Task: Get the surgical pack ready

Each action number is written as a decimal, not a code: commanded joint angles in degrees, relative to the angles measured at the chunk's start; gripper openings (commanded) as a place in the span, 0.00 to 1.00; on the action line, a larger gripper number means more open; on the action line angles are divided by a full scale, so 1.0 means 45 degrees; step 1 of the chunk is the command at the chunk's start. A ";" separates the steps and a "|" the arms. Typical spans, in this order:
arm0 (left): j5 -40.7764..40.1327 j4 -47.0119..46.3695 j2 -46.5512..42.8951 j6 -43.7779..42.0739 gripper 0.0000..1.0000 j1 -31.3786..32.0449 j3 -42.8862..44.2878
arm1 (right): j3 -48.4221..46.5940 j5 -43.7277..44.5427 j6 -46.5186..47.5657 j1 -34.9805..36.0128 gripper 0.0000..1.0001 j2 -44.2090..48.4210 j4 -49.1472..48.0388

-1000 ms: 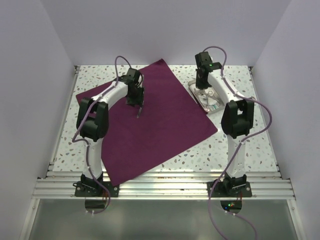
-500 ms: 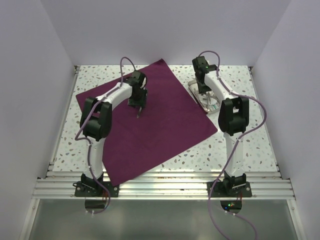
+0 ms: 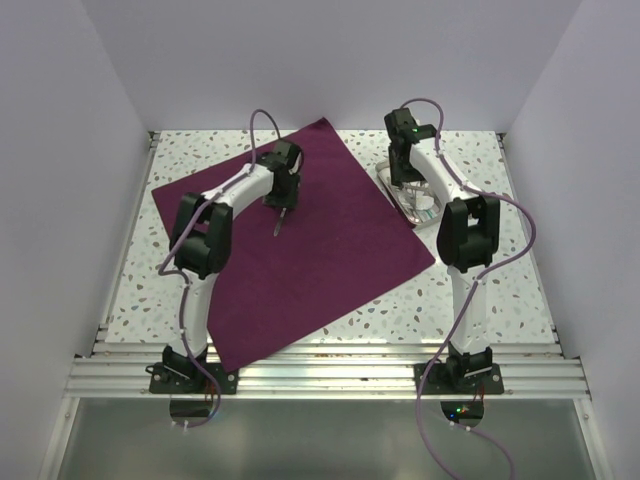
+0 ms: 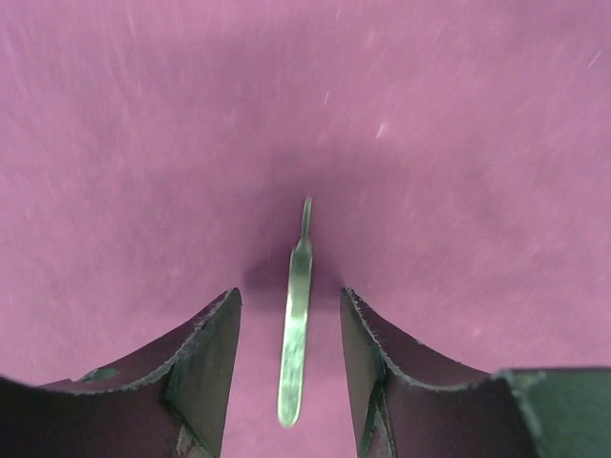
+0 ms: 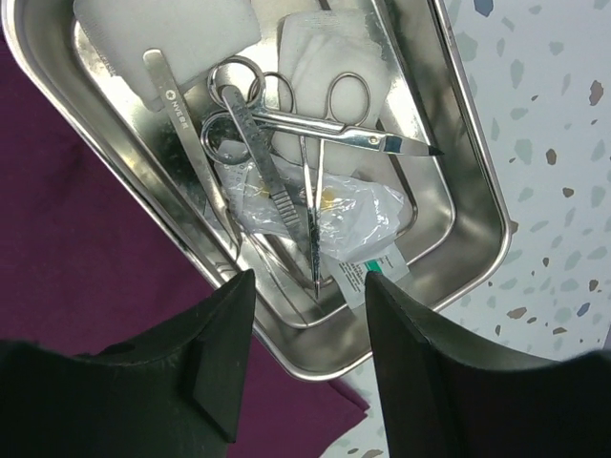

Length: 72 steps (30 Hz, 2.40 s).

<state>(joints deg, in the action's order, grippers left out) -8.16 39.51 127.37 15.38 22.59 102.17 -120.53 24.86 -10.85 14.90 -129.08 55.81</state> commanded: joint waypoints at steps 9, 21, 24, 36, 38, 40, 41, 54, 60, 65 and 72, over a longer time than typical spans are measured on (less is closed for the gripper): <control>-0.0549 -0.0909 0.1304 -0.0194 0.41 0.0019 0.2080 | 0.0105 -0.1032 -0.0538 0.0069 0.54 0.1145 0.0078; -0.0471 -0.0811 0.1461 -0.0253 0.22 -0.0039 0.1807 | 0.0008 -0.1150 -0.0538 0.0069 0.54 0.1125 0.0000; -0.0393 -0.0654 0.1481 -0.0311 0.17 -0.0059 0.1768 | -0.0051 -0.1131 -0.0518 0.0088 0.54 0.1105 0.0000; 0.0465 -0.0207 0.1266 -0.0312 0.00 -0.0391 0.2548 | -0.0131 -0.3524 -0.1336 0.0322 0.54 0.1397 -0.0214; 0.0680 -0.0010 0.1169 -0.0156 0.00 -0.0508 0.2958 | 0.0123 -0.4368 -0.1669 0.0517 0.57 0.1710 -0.0797; 0.1129 0.0166 0.0935 0.0078 0.00 -0.0644 0.3154 | 0.0688 -0.5614 -0.2391 0.0654 0.63 0.1925 -0.1364; 0.1266 0.0166 0.0818 0.0156 0.00 -0.0683 0.3136 | 0.1193 -0.6203 -0.2625 0.0674 0.64 0.2100 -0.2064; 0.2614 -0.0283 -0.0550 0.0957 0.00 -0.0938 0.1964 | 0.5436 -1.1852 -0.6396 0.2079 0.76 0.1478 -1.0485; 0.2790 -0.0595 -0.1116 0.1017 0.00 -0.0938 0.1028 | 0.6316 -1.1774 -0.6474 0.2978 0.69 0.1029 -1.2967; 0.2869 -0.0654 -0.1351 0.0997 0.00 -0.0938 0.0656 | 0.5750 -1.1619 -0.6183 0.3349 0.68 0.0169 -1.3067; 0.3279 -0.0305 -0.1099 0.0528 0.00 -0.1016 0.0635 | 0.5633 -0.9864 -0.6709 0.3429 0.66 0.0245 -1.0756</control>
<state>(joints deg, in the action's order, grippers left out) 4.60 38.37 125.12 18.85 18.79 104.64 -92.99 -24.53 -39.51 30.48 -129.95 1.89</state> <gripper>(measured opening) 0.005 0.664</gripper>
